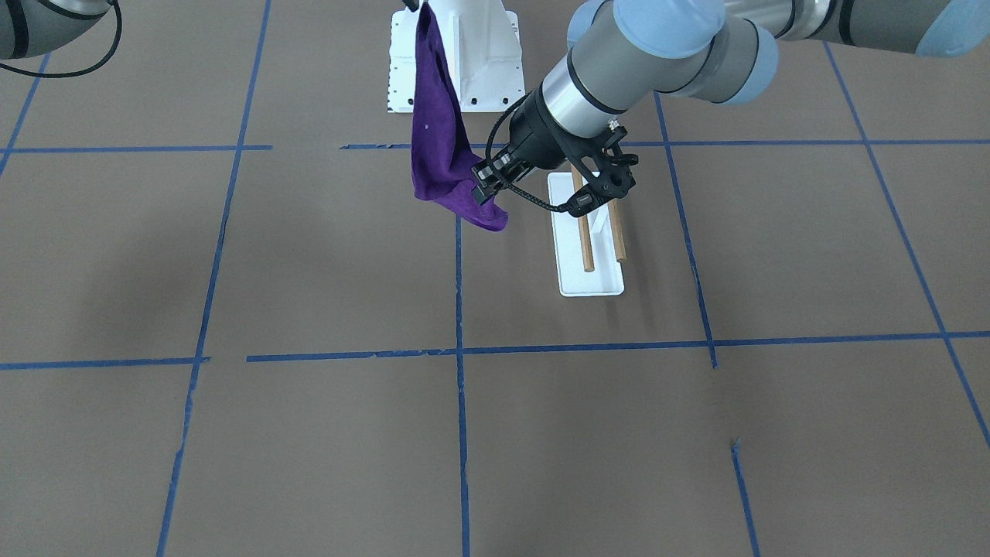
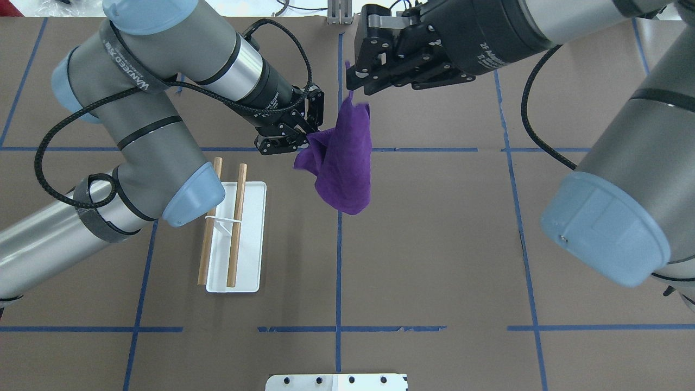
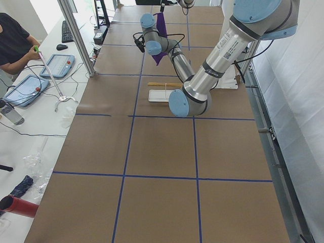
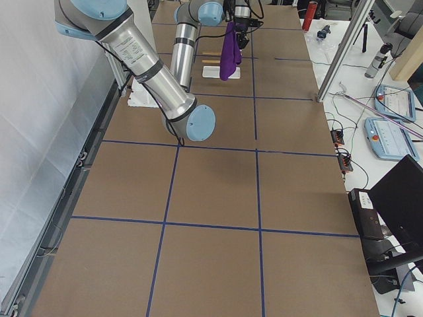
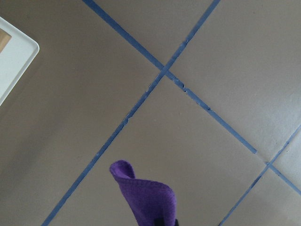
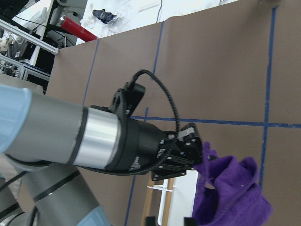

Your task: Hang towel on rack

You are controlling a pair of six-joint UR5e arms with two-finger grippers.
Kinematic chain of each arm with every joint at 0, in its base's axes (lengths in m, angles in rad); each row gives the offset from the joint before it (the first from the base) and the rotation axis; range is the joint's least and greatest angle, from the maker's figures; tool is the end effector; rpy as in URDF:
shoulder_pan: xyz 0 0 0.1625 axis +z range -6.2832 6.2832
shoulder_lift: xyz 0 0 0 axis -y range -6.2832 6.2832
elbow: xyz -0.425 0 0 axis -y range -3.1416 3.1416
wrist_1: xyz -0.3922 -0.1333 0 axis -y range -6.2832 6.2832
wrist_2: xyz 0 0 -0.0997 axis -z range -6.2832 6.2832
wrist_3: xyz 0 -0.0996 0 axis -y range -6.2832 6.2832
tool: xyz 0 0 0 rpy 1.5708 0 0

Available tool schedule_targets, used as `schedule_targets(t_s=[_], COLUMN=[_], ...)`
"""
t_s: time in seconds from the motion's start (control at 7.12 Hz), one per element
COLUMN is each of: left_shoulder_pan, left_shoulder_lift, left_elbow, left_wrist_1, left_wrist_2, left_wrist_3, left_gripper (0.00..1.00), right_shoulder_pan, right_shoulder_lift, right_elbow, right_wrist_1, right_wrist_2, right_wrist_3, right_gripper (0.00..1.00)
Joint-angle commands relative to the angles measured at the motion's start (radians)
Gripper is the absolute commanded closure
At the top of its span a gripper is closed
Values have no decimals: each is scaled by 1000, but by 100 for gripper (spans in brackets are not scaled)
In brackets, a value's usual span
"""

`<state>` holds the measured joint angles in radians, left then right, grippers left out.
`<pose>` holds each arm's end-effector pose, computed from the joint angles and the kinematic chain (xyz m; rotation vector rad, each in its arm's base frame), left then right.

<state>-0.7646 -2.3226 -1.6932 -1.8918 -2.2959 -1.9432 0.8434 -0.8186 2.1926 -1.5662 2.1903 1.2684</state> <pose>0.4210 -0.4970 0.1067 -0.4031 1.2483 -0.5401 -0.2533 -0.3980 0.0058 0.2845 -1.3858 0.0209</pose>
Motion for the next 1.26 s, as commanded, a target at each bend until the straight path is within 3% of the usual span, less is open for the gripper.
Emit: schedule_targets(t_s=[0.0, 0.14, 0.42, 0.98, 1.12], left_shoulder_pan=[1, 1, 48, 33, 12], left_shoulder_lift=[3, 12, 140, 442, 498], left_elbow=[-2, -5, -136, -350, -353], left_wrist_1=[-1, 0, 2, 2, 0], left_wrist_2=[73, 84, 218, 217, 214], left_wrist_3=[4, 24, 30, 146, 209], left_gripper=[100, 100, 100, 100, 100], right_shoulder_pan=[22, 23, 74, 86, 88], right_shoulder_lift=[-173, -210, -252, -313, -330], right_elbow=[71, 82, 84, 72, 65], right_wrist_1=[3, 3, 2, -3, -6], right_wrist_2=[0, 0, 0, 0, 0], right_wrist_3=[-26, -55, -61, -60, -60], right_gripper=[0, 0, 0, 0, 0])
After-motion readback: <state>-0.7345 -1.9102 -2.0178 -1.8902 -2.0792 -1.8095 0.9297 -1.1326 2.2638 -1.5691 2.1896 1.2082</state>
